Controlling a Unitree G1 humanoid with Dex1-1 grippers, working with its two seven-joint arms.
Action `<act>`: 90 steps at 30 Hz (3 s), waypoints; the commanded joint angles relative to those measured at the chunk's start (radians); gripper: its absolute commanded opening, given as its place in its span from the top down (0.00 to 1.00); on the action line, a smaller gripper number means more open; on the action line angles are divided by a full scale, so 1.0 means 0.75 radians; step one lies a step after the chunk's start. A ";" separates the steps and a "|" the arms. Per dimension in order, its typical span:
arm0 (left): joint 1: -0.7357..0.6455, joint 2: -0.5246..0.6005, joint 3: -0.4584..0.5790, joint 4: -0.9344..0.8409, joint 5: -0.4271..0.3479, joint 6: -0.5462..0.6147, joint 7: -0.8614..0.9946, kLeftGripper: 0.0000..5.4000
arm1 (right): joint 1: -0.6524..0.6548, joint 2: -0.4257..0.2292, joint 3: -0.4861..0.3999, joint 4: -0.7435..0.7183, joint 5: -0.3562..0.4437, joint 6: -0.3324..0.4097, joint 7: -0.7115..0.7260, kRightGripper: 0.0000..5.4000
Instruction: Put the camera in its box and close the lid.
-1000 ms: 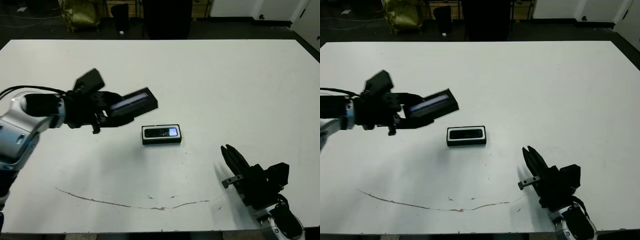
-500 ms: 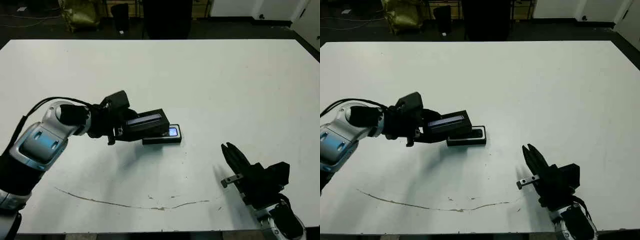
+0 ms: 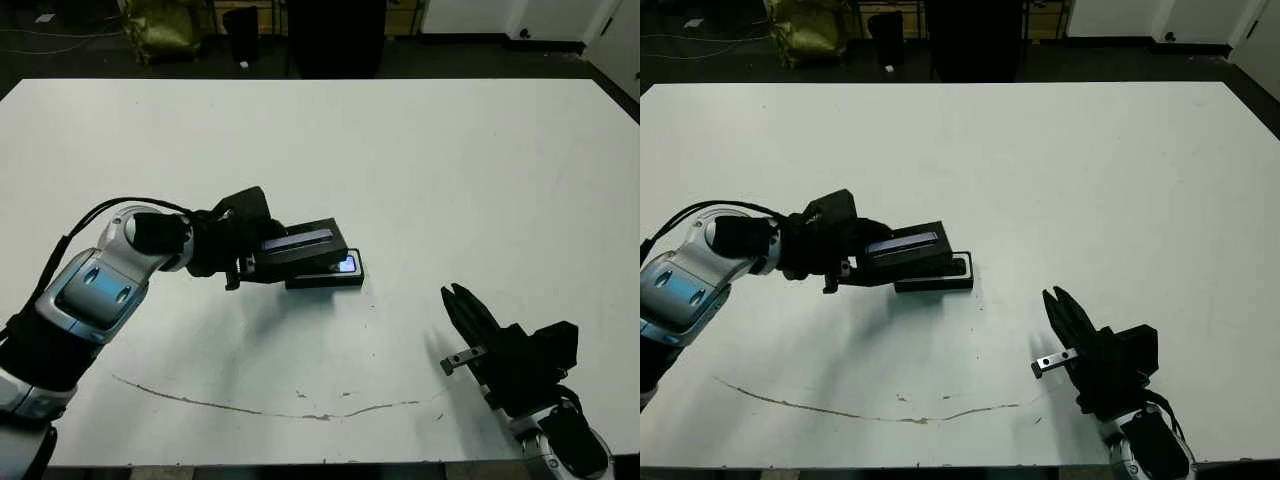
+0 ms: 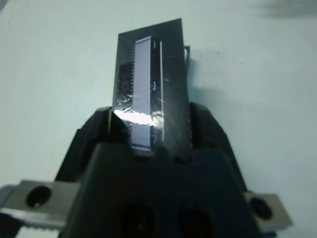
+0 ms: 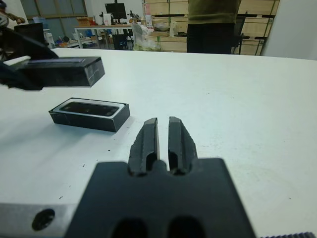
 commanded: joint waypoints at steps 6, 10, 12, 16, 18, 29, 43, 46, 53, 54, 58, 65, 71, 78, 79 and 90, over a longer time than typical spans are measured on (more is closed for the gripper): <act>-0.143 -0.055 -0.023 0.208 0.055 -0.106 -0.070 0.56 | 0.014 -0.005 0.007 0.015 -0.021 0.029 -0.013 1.00; -0.208 -0.080 -0.051 0.336 0.093 -0.191 -0.137 0.56 | 0.020 -0.010 0.007 0.001 -0.013 0.043 -0.011 1.00; -0.236 -0.090 -0.072 0.390 0.124 -0.226 -0.164 0.56 | 0.024 -0.011 0.009 -0.002 -0.016 0.043 -0.012 1.00; -0.284 -0.122 -0.097 0.493 0.166 -0.263 -0.222 0.56 | 0.030 -0.007 0.011 0.001 -0.017 0.038 -0.015 1.00; -0.300 -0.135 -0.106 0.520 0.185 -0.272 -0.239 0.56 | 0.034 -0.005 0.014 -0.005 -0.021 0.046 -0.024 1.00; -0.338 -0.206 -0.120 0.596 0.220 -0.282 -0.327 0.56 | 0.026 -0.001 0.019 0.034 -0.003 0.006 -0.007 1.00; -0.320 -0.260 -0.101 0.565 0.207 -0.171 -0.313 0.56 | 0.041 0.004 0.028 0.012 -0.003 0.038 -0.032 1.00; -0.319 -0.267 -0.104 0.561 0.209 -0.166 -0.305 0.56 | 0.044 0.004 0.030 0.007 -0.003 0.037 -0.033 1.00; -0.328 -0.281 -0.136 0.560 0.240 -0.160 -0.296 0.56 | 0.035 0.002 0.029 0.043 0.000 -0.006 -0.007 1.00; -0.332 -0.283 -0.145 0.562 0.248 -0.167 -0.297 0.56 | 0.033 0.002 0.029 0.054 -0.002 -0.022 -0.001 1.00; -0.343 -0.298 -0.164 0.575 0.259 -0.168 -0.312 0.56 | 0.048 0.006 0.036 0.011 -0.017 0.032 -0.038 1.00; -0.344 -0.320 -0.184 0.591 0.256 -0.167 -0.332 0.56 | 0.052 0.003 0.039 0.000 -0.022 0.033 -0.045 1.00; -0.345 -0.322 -0.205 0.603 0.270 -0.201 -0.339 0.56 | 0.044 0.004 0.035 0.019 -0.009 0.022 -0.033 1.00; -0.346 -0.327 -0.214 0.621 0.289 -0.258 -0.348 0.56 | 0.047 0.005 0.034 0.025 -0.001 0.014 -0.027 1.00; -0.347 -0.326 -0.215 0.621 0.293 -0.261 -0.349 0.56 | 0.048 0.004 0.035 0.019 -0.002 0.018 -0.031 1.00; -0.342 -0.303 -0.223 0.633 0.354 -0.246 -0.337 0.56 | 0.050 0.007 0.037 0.005 0.004 0.024 -0.040 1.00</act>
